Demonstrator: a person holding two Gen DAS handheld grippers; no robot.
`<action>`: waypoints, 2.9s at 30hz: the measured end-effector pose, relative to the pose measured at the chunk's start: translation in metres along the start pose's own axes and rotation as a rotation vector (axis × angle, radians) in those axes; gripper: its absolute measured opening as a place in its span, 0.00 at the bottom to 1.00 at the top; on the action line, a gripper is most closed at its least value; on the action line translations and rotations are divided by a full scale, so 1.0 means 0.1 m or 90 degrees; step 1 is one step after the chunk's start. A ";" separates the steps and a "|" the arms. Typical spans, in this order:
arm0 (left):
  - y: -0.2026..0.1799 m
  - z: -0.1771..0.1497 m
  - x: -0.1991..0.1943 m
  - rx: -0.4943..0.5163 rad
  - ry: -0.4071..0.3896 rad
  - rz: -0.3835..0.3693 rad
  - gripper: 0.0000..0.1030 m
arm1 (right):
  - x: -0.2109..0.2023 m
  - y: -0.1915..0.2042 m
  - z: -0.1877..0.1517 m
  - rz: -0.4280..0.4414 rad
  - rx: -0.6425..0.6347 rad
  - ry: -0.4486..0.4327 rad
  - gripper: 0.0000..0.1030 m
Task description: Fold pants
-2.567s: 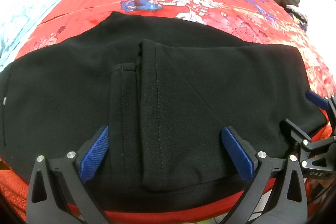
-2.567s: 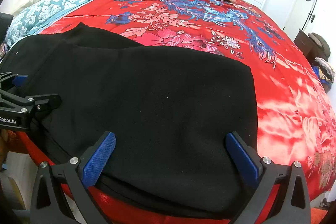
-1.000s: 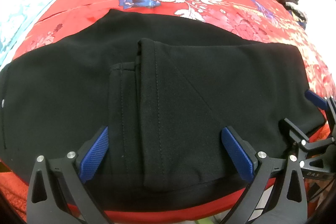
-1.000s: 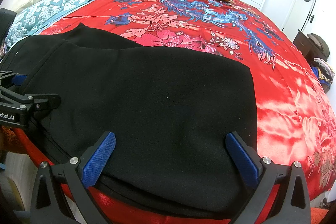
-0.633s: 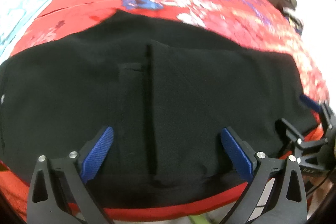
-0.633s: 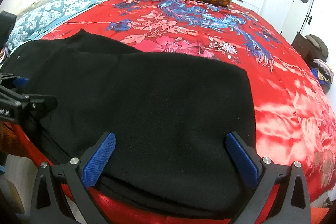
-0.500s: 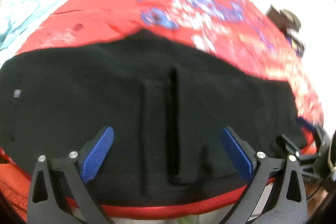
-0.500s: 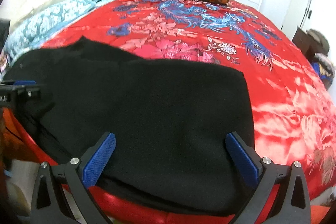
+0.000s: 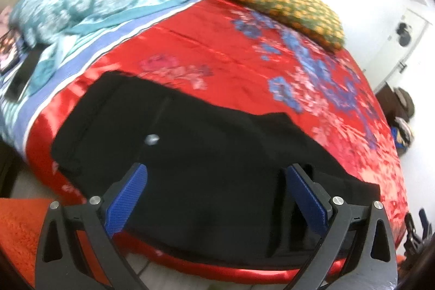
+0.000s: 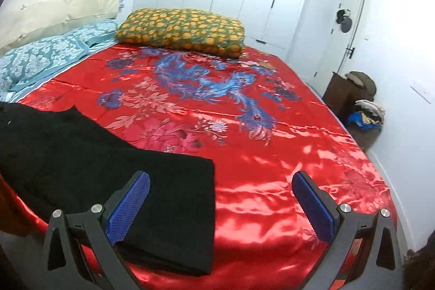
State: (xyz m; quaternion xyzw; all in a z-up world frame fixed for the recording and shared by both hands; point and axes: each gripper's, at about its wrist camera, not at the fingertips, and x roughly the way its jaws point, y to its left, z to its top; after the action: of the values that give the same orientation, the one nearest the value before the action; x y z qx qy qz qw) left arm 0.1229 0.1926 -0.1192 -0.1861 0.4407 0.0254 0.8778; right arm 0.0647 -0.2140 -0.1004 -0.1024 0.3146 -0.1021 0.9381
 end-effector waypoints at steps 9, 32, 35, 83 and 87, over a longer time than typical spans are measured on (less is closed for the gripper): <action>0.57 0.58 -0.30 -0.023 -0.049 0.015 0.99 | -0.02 0.03 -0.08 -0.012 -0.019 0.014 1.00; 1.23 0.61 0.95 0.020 0.183 -0.050 0.98 | 0.12 0.44 -0.27 0.050 -0.104 0.049 1.00; 1.18 0.56 0.98 0.029 0.195 -0.071 0.96 | 0.13 0.43 -0.28 0.053 -0.102 0.054 1.00; -2.62 -0.35 -0.15 0.327 0.138 -0.246 0.89 | 0.17 -1.13 -0.36 0.400 0.393 0.010 1.00; -1.96 -0.09 -0.27 0.275 0.076 -0.160 0.90 | 0.31 -0.46 -0.26 0.457 0.266 0.115 0.99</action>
State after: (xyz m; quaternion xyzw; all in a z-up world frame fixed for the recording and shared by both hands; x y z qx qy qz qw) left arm 0.1405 0.0109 -0.0429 -0.0486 0.4603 -0.1898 0.8659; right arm 0.0672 -0.2694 -0.1266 0.2152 0.3838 0.1607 0.8835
